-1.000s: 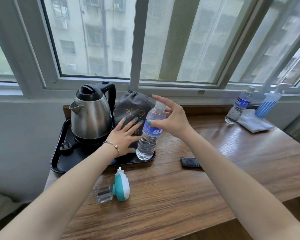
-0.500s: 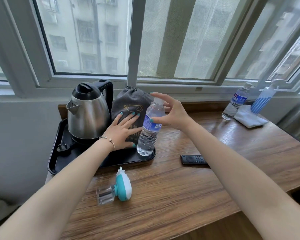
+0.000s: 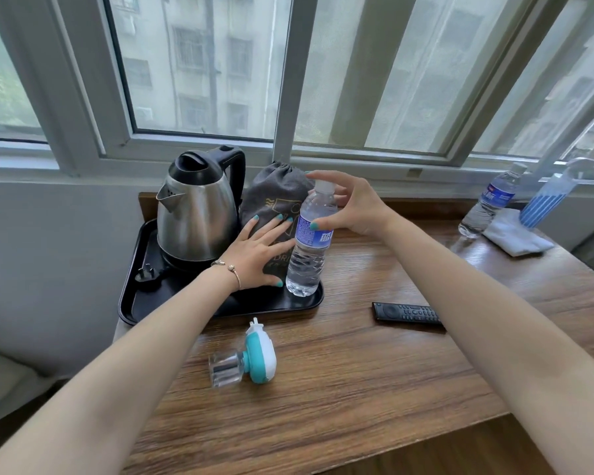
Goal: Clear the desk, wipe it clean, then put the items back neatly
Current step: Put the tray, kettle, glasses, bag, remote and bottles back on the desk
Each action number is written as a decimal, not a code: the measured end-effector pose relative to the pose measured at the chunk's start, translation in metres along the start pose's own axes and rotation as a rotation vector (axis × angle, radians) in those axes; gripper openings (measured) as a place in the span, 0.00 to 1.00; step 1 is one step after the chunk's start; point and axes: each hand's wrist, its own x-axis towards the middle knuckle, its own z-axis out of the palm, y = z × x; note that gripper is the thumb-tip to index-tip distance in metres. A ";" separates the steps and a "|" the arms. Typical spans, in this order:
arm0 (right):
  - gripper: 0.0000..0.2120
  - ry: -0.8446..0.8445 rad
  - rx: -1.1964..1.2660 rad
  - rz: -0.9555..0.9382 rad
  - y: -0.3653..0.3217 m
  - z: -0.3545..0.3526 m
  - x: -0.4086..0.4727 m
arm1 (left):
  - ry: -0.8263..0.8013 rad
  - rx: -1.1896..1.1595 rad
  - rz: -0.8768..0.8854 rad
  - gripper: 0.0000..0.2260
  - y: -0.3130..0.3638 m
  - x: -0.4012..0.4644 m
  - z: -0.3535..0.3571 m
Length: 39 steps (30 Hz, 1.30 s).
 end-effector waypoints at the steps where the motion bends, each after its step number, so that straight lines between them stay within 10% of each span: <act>1: 0.36 -0.022 -0.013 -0.016 -0.004 0.000 -0.001 | -0.008 0.008 0.004 0.42 -0.001 -0.001 0.000; 11: 0.37 -0.018 0.064 -0.067 -0.004 0.006 -0.030 | -0.031 0.051 -0.058 0.40 0.003 -0.001 -0.003; 24: 0.46 -0.082 -0.035 -0.031 0.004 0.018 -0.038 | 0.330 -0.406 -0.005 0.43 0.015 -0.016 -0.003; 39: 0.46 -0.040 -0.087 0.013 0.002 0.019 -0.037 | 0.259 -0.303 -0.071 0.40 0.030 -0.015 -0.008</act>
